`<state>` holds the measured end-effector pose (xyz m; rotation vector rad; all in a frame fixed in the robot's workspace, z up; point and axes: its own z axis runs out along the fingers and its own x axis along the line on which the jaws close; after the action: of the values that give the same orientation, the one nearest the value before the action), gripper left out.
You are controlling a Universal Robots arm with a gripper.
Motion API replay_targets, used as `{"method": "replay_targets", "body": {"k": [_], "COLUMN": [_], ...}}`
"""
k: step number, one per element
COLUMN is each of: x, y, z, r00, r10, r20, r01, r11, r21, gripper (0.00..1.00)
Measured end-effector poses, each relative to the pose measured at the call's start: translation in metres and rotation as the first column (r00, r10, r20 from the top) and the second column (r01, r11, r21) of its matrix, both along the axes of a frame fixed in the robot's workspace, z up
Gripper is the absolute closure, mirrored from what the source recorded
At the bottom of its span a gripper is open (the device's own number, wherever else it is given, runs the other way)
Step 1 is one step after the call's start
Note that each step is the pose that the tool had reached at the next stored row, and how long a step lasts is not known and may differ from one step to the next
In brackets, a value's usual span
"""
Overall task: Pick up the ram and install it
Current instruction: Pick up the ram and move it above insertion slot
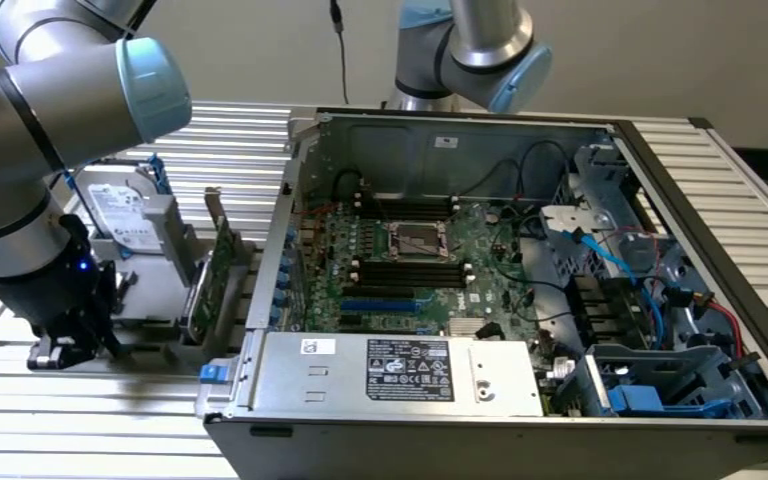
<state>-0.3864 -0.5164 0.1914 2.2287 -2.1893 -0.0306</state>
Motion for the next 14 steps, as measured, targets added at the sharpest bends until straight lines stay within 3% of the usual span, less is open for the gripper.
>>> {"method": "replay_targets", "body": {"k": [7,14], "x": [0.0,0.0], "y": [0.0,0.0], "z": [0.002,0.0304], "r00": [1.0,1.0], "r10": [0.0,0.0], "r20": [-0.0001,-0.0001], "r01": [0.0,0.0], "r11": [1.0,1.0], "r21": [0.0,-0.0001], "gripper": [0.86,0.86]}}
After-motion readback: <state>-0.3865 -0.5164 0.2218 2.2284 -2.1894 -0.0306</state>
